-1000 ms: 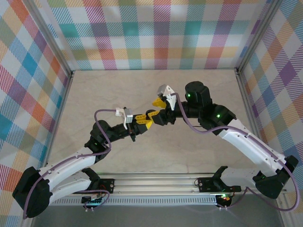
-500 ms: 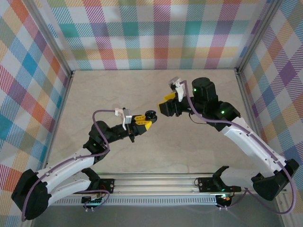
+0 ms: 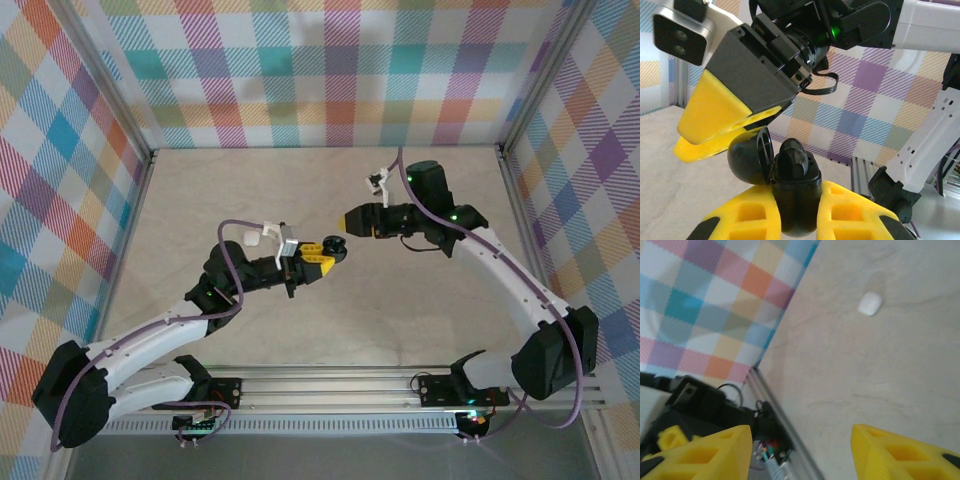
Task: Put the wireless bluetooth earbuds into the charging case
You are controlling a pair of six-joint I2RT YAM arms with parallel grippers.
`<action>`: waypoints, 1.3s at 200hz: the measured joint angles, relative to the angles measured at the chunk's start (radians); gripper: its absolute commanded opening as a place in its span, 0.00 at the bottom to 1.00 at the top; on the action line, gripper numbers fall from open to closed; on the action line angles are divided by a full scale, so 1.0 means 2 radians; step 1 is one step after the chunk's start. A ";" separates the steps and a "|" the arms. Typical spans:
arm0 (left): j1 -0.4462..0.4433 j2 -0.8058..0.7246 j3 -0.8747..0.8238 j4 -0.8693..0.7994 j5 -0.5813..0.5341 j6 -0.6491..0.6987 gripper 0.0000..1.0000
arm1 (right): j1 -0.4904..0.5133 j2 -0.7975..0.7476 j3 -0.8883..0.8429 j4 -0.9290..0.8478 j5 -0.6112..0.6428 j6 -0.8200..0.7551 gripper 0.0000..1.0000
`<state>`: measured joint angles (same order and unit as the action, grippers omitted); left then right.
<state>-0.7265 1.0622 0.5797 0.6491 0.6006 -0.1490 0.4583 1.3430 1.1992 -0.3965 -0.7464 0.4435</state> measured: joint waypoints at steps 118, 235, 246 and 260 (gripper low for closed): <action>-0.003 0.038 0.015 0.006 -0.002 0.000 0.00 | 0.000 0.030 0.000 0.032 -0.141 0.022 0.50; -0.006 0.045 0.014 0.033 -0.035 0.000 0.00 | 0.014 0.029 0.016 0.010 -0.170 -0.006 0.57; -0.006 0.045 0.013 0.036 -0.040 -0.001 0.00 | 0.014 0.022 0.017 0.006 -0.162 -0.010 0.59; -0.006 0.044 0.009 0.043 -0.044 -0.002 0.00 | 0.014 0.008 0.017 0.005 -0.148 -0.019 0.61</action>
<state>-0.7387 1.1500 0.5980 0.7357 0.5121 -0.1539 0.4866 1.3586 1.2324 -0.3866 -1.0428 0.4049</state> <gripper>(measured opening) 0.132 0.596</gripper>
